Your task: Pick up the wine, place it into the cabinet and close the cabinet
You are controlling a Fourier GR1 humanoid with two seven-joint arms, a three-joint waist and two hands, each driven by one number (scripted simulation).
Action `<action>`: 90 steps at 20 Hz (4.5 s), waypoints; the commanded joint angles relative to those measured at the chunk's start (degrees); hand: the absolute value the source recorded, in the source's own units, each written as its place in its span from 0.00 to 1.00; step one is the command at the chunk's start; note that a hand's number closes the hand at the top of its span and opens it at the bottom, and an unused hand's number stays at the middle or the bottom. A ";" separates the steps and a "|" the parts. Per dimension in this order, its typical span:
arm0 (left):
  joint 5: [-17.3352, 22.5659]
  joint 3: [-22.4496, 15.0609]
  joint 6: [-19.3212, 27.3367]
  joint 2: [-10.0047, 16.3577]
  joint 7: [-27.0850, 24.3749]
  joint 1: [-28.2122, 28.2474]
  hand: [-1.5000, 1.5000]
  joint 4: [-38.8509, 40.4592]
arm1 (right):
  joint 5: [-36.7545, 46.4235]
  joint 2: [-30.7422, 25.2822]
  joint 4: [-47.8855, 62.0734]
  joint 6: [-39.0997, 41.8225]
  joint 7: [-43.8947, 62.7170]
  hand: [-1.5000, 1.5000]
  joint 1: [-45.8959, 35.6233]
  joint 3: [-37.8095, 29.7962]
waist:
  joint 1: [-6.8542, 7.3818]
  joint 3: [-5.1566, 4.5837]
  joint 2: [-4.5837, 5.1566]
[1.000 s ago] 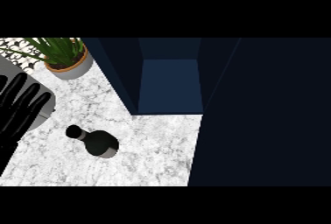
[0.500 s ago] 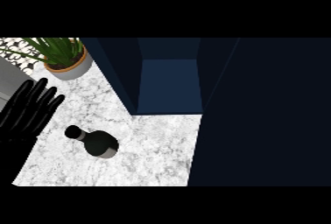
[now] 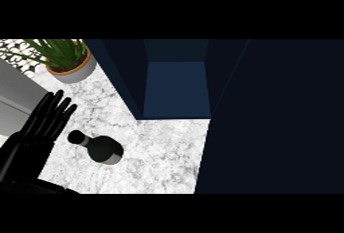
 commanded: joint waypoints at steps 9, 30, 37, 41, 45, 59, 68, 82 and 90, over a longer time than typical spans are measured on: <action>-4.12 5.03 -5.77 1.96 -13.45 0.33 0.00 15.75 | 8.19 -3.25 -10.39 -2.94 5.11 0.00 0.24 3.05 | 0.10 -0.04 0.03; -15.53 5.42 -7.55 2.80 -33.73 -7.34 0.00 45.06 | 9.12 -7.18 -9.89 -7.11 5.62 0.00 -2.08 6.39 | -0.06 -0.02 0.07; -15.71 4.04 -11.67 1.30 -37.26 -9.37 0.00 55.72 | 5.16 -9.39 -8.07 -7.08 0.97 0.00 -0.18 4.10 | 0.06 0.05 0.16; -17.32 4.04 -14.50 2.55 -42.61 -13.69 0.00 64.79 | 10.23 -8.54 -9.17 -10.14 2.09 0.00 0.01 10.20 | -0.84 -0.07 0.07; -19.75 2.33 -12.07 0.21 -45.37 -12.56 0.00 66.19 | 4.94 -11.66 -12.68 -8.69 7.03 0.00 -3.55 2.45 | -0.30 -0.03 0.11; -15.95 5.22 -13.82 1.22 -48.40 -19.63 1.00 74.36 | 4.33 -13.71 -12.62 -10.13 6.34 0.00 -2.95 2.76 | -0.28 -0.02 0.15; -20.27 1.90 -8.82 -0.16 -57.44 -17.88 1.00 74.49 | 6.86 -14.06 -12.91 -11.84 4.83 0.00 -1.47 6.36 | -0.38 -0.02 0.01; -15.68 -0.31 -2.38 -6.10 -46.49 -8.44 1.00 54.58 | 5.22 -15.35 -11.07 -12.36 0.92 0.00 0.39 5.18 | 0.74 0.07 -0.11; -13.99 -4.20 -2.23 -9.17 -39.76 -2.66 1.00 40.36 | 4.39 -17.89 -12.69 -12.24 -7.00 0.00 8.09 8.05 | 0.36 0.12 -0.19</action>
